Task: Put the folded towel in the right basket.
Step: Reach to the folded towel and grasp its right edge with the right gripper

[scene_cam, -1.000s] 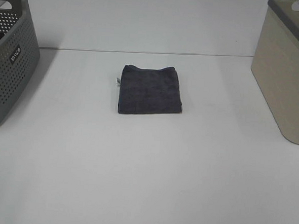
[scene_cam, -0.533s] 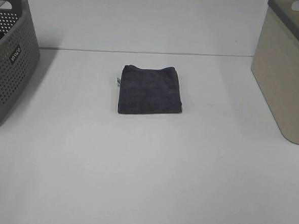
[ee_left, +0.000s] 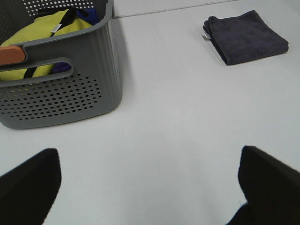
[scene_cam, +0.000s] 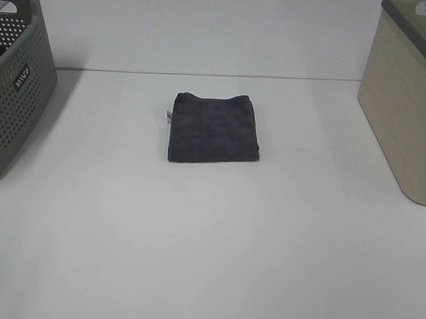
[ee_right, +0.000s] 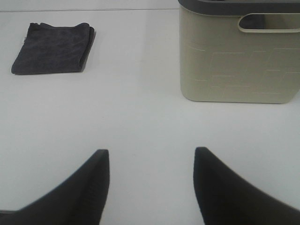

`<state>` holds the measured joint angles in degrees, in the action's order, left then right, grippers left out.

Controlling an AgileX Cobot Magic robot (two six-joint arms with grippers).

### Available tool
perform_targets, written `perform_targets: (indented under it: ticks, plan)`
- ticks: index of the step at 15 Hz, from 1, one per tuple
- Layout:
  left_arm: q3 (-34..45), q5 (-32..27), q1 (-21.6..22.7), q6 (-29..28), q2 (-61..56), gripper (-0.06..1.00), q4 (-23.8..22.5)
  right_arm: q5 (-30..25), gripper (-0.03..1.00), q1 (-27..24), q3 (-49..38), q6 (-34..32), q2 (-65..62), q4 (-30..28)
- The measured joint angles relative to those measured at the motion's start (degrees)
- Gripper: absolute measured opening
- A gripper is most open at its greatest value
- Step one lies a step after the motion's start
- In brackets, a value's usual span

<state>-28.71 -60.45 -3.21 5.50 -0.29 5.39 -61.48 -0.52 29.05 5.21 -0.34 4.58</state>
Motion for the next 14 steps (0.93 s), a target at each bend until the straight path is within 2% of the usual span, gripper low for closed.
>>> perform_targets:
  ticks: [14]
  plan:
    - [0.0, 0.0, 0.0, 0.0, 0.0, 0.98, 0.0, 0.0, 0.53, 0.0, 0.0, 0.0, 0.0, 0.0]
